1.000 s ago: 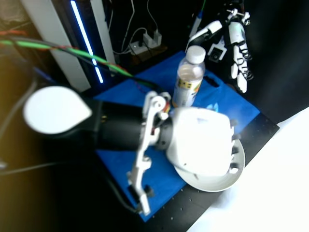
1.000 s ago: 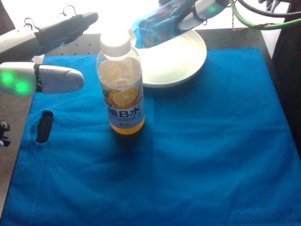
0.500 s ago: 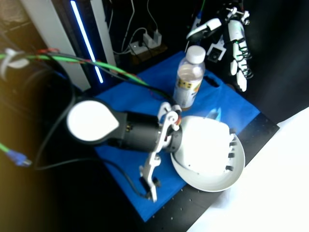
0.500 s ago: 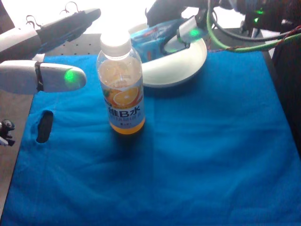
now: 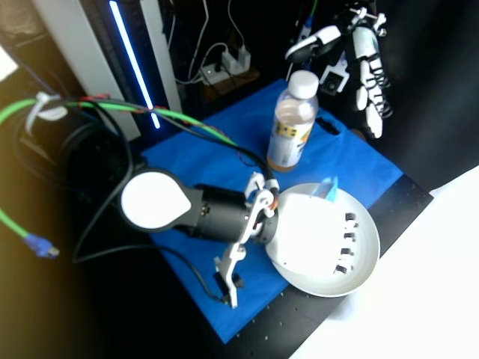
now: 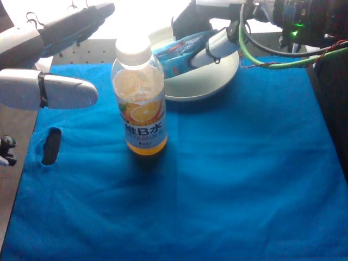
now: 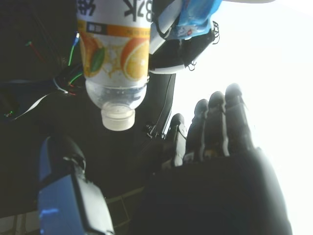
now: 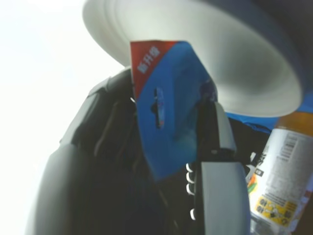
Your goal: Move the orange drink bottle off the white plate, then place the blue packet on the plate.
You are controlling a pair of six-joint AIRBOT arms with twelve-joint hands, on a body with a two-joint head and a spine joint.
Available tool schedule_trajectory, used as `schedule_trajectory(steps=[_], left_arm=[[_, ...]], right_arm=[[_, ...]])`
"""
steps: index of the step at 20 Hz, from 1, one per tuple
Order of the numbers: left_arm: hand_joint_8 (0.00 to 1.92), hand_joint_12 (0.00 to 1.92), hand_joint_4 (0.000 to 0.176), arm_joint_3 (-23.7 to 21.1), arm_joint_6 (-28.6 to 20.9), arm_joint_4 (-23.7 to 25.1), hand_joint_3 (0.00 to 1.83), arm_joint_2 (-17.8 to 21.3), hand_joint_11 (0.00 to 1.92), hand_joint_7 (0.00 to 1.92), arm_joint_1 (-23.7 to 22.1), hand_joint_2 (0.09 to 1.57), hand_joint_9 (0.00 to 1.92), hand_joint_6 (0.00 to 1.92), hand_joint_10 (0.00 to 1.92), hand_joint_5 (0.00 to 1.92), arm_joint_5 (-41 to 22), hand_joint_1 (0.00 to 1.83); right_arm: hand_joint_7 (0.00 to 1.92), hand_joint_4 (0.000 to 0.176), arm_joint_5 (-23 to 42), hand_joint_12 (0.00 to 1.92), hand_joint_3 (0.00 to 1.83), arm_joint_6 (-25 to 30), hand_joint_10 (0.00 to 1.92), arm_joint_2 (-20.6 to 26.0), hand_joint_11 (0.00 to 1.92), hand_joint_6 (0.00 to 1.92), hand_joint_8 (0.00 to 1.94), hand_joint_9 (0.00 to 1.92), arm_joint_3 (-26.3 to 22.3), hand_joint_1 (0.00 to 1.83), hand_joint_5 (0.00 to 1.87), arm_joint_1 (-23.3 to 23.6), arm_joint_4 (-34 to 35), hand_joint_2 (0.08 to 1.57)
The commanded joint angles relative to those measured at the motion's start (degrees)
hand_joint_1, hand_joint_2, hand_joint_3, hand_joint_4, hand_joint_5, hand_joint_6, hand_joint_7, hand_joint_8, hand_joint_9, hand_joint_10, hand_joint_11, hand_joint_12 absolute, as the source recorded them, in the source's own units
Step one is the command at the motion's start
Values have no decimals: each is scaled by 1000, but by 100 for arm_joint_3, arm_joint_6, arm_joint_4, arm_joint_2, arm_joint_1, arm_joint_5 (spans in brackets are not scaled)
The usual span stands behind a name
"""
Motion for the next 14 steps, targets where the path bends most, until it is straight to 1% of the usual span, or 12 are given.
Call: schedule_trajectory(steps=[1,2,3,4,7,8,9,10,11,12,13,14], left_arm=[[0,0,176,-10,-39,-241,0,17,0,0,-82,786,0,0,0,0,-641,476],[0,0,176,-10,-39,-242,0,17,0,0,-81,791,0,0,0,0,-641,478],[0,0,176,-10,-39,-242,0,16,0,0,-81,791,0,0,0,0,-639,471],[0,0,176,-13,-39,-250,0,16,0,0,-78,792,0,0,0,0,-640,474],[0,0,176,-18,-39,-309,0,22,0,0,-30,783,0,0,0,0,-663,483],[0,0,176,-18,-39,-323,0,30,0,0,-13,776,0,0,0,0,-678,504],[0,0,176,-19,-39,-327,0,39,0,0,-3,770,0,0,0,0,-680,495],[0,0,176,-20,-38,-332,0,47,0,0,12,775,0,0,0,0,-680,497],[0,0,176,-19,-36,-343,1,50,0,0,32,787,0,0,0,0,-678,490],[0,0,176,-16,-35,-355,0,50,0,0,71,782,0,0,0,0,-668,481],[0,0,176,-18,-33,-355,0,49,0,0,91,782,0,0,0,0,-651,459],[0,0,176,-18,-32,-381,0,49,0,0,141,767,0,0,0,0,-648,483]], right_arm=[[859,0,214,1496,1,49,984,-3,483,1184,1335,698,16,1191,756,53,317,1209],[706,0,214,1376,0,49,704,-7,339,1252,678,584,16,1124,776,51,316,1213],[691,0,215,1279,0,49,495,-7,212,550,356,556,16,1121,644,51,315,1160],[707,0,216,1351,0,49,381,-7,219,182,179,548,15,1095,575,51,314,1118],[703,0,217,1593,0,49,928,2,137,1,139,353,13,1039,506,33,305,1035],[687,3,218,1641,0,49,1110,9,175,0,284,321,13,1022,478,28,296,994],[682,12,218,1579,0,49,1094,17,174,0,329,330,15,998,454,27,287,971],[609,56,220,1628,0,49,1142,26,107,0,397,265,26,932,394,27,278,917],[537,60,225,1498,0,49,798,28,88,0,193,305,44,810,350,27,262,865],[435,102,226,1159,0,50,370,27,17,0,52,298,81,687,258,28,239,780],[164,161,230,443,0,50,131,27,3,0,39,130,86,598,51,28,227,644],[39,173,284,88,0,50,40,53,0,0,15,36,56,604,9,28,242,562]])
